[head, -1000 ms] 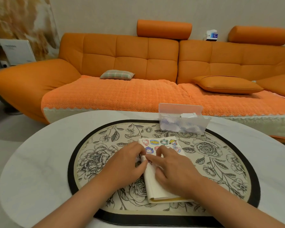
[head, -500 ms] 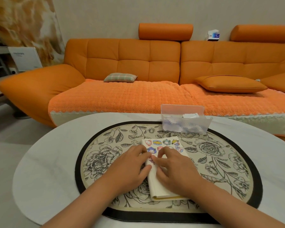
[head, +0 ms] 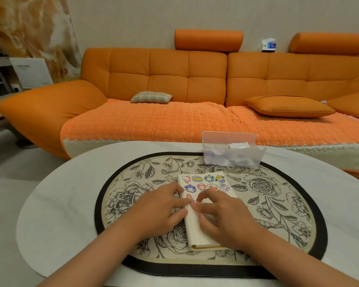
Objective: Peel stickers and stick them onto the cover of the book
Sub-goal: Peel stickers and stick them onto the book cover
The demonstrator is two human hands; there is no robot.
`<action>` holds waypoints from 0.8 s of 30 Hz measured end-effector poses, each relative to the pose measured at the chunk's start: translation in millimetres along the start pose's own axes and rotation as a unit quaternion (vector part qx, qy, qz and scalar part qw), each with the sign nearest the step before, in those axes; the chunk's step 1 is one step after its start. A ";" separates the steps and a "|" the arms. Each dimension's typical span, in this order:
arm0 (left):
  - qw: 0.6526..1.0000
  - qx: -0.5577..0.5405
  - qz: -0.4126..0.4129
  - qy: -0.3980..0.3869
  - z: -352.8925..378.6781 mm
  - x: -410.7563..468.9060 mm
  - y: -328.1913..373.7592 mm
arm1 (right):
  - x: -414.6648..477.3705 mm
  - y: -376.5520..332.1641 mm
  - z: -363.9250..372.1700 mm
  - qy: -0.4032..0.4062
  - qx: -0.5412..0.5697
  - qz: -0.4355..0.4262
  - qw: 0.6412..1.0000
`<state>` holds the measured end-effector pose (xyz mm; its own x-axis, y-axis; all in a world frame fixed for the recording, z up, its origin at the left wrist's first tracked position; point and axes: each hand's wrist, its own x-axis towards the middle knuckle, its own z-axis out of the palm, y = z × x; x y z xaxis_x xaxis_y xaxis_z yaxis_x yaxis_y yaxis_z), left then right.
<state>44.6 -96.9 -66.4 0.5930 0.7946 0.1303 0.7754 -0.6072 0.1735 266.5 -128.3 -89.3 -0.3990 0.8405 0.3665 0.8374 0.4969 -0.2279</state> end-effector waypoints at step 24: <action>0.993 -0.045 -0.106 0.039 -7.0 -3.9 -52.1 | 75.4 -45.6 -4.4 -0.085 -0.056 -0.006 0.995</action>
<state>0.3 -68.3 -69.1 0.3983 0.9040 0.1554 0.8558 -0.4272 0.2918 199.9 -88.5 -47.3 -0.4579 0.8640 0.2094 0.8650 0.4873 -0.1193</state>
